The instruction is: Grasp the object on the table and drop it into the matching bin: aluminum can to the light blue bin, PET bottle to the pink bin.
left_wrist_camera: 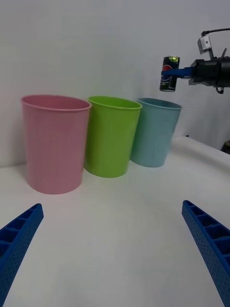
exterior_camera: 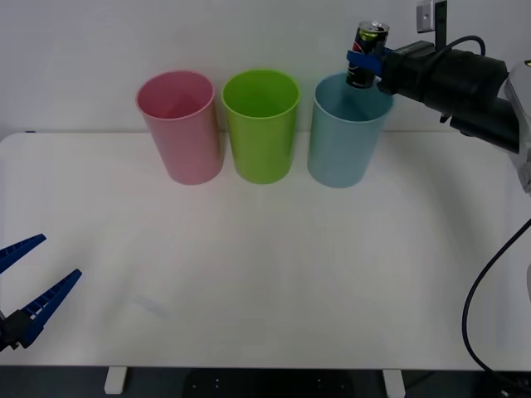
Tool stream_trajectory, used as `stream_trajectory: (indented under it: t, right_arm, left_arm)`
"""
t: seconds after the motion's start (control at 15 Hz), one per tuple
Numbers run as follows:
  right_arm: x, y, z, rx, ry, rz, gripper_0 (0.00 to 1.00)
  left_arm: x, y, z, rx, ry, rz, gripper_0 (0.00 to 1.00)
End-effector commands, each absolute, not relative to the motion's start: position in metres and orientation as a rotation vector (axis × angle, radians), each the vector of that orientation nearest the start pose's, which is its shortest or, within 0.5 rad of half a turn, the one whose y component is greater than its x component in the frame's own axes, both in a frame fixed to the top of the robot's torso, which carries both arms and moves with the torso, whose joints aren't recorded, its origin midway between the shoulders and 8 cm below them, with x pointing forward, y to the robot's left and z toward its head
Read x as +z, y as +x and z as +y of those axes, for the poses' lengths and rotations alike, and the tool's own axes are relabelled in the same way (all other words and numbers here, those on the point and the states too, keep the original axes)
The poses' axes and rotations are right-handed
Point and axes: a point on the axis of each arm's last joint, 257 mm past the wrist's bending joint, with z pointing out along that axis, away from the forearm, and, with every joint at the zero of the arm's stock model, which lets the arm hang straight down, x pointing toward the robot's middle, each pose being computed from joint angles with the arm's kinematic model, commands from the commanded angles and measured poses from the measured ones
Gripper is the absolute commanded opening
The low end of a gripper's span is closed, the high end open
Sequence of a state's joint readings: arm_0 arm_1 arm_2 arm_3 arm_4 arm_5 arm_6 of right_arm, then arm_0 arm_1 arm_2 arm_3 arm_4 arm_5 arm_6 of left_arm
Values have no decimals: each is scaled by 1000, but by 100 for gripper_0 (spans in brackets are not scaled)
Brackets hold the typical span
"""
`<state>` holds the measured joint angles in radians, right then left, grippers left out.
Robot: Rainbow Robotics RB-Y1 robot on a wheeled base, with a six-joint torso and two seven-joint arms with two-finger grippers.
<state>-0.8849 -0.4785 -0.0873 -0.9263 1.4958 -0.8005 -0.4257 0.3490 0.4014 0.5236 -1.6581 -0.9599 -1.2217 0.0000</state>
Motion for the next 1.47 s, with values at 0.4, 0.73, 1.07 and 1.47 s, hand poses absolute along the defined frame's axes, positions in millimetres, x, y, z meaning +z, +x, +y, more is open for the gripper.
stream_trajectory:
  t: [0.4,0.73,1.07,1.47]
  right_arm:
    - [5,680,-160,507,-588,1449,100]
    - [3,677,-160,514,-594,1438,100]
    - [-10,647,-159,500,-645,1396,100]
    - [-61,566,-159,589,-794,1388,100]
  left_arm:
    - [-169,342,330,-567,465,1441,100]
    - [-169,342,330,-567,465,1441,100]
    - [-169,342,330,-567,465,1441,100]
    - [-169,342,330,-567,465,1441,100]
